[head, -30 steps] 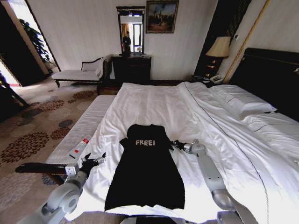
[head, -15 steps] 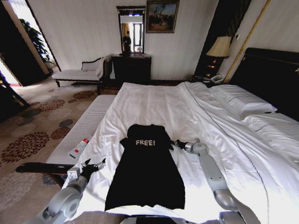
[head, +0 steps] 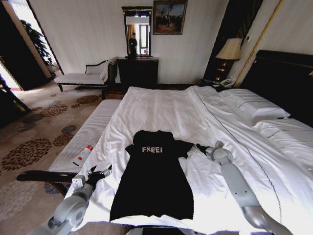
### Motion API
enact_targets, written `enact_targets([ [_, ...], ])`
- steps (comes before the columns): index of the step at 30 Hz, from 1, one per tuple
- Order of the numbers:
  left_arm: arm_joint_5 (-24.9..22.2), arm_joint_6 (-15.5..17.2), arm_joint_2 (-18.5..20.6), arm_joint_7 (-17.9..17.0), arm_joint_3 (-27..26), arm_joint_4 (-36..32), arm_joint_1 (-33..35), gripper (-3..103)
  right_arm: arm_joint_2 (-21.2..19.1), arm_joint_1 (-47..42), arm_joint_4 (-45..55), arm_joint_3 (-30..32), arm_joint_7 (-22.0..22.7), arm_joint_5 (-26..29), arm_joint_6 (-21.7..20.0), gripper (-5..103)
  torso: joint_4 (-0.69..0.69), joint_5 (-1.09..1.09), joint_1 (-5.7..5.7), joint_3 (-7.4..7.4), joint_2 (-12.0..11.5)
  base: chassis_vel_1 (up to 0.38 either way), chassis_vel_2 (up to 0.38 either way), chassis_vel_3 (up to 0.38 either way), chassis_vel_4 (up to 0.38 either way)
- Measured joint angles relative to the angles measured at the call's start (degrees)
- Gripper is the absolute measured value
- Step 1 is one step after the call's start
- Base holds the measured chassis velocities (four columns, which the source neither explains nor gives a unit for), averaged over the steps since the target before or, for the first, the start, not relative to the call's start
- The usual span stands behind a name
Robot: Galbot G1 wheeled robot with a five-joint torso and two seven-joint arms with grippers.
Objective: Fold the clothes on the bed.
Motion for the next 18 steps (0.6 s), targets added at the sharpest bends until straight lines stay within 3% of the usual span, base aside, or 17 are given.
enact_targets([
  [18, -0.46, -0.01, 0.91, -0.47, -1.14, -1.48, 1.11, 100, -1.86, -2.07, 2.48, 2.0, 0.71, 1.53, -0.02, 0, 0.0, -0.01, 0.0, 0.0, 0.0, 0.0, 0.0, 0.0, 0.0],
])
